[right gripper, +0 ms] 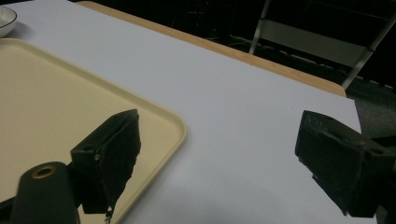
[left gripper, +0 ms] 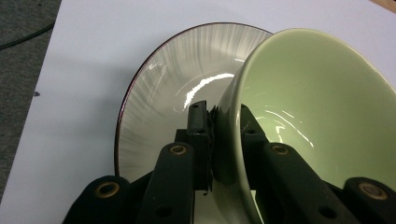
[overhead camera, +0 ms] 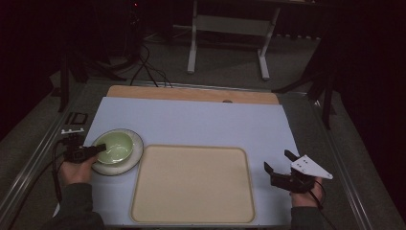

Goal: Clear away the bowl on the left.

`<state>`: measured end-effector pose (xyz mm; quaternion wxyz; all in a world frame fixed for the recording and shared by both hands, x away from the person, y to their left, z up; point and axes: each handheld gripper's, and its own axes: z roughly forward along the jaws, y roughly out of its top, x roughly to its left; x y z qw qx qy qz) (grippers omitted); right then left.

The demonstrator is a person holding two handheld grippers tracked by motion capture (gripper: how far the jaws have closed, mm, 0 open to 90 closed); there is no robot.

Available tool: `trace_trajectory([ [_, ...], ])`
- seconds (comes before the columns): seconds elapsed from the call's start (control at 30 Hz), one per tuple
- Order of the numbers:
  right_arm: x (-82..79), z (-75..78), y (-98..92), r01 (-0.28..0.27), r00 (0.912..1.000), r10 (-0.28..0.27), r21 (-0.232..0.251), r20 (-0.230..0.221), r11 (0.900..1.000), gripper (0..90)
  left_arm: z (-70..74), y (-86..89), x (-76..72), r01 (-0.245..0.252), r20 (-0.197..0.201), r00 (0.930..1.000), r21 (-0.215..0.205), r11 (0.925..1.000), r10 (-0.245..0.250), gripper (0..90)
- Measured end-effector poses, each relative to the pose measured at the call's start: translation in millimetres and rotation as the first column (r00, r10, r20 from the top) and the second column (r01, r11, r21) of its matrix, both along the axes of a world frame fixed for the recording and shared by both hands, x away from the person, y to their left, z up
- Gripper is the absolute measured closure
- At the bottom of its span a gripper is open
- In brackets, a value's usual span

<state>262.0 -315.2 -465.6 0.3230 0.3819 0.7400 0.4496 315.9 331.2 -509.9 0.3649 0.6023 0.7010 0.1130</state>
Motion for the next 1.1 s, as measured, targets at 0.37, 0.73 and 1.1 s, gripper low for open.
trace_trajectory([
  [0.37, 0.2, 0.8, -1.5, 0.005, 1.0000, -0.005, 0.010, 0.003, 1.000, 13.9, 0.2, 0.1, -3.4, 0.013, 0.005, 0.9999, -0.030, 0.9994, -0.013, 81.6],
  [0.73, -1.0, 2.2, -3.4, 0.012, 0.9998, -0.013, 0.018, 0.013, 1.000, 13.9, 2.5, -3.9, -5.6, 0.039, 0.022, 0.9990, -0.021, 0.9990, -0.038, 81.8],
  [1.1, -1.3, 2.7, -4.5, 0.016, 0.9998, -0.016, 0.020, 0.015, 1.000, 13.9, 8.9, -2.8, -10.7, 0.034, 0.060, 0.9977, -0.043, 0.9985, -0.031, 81.8],
])
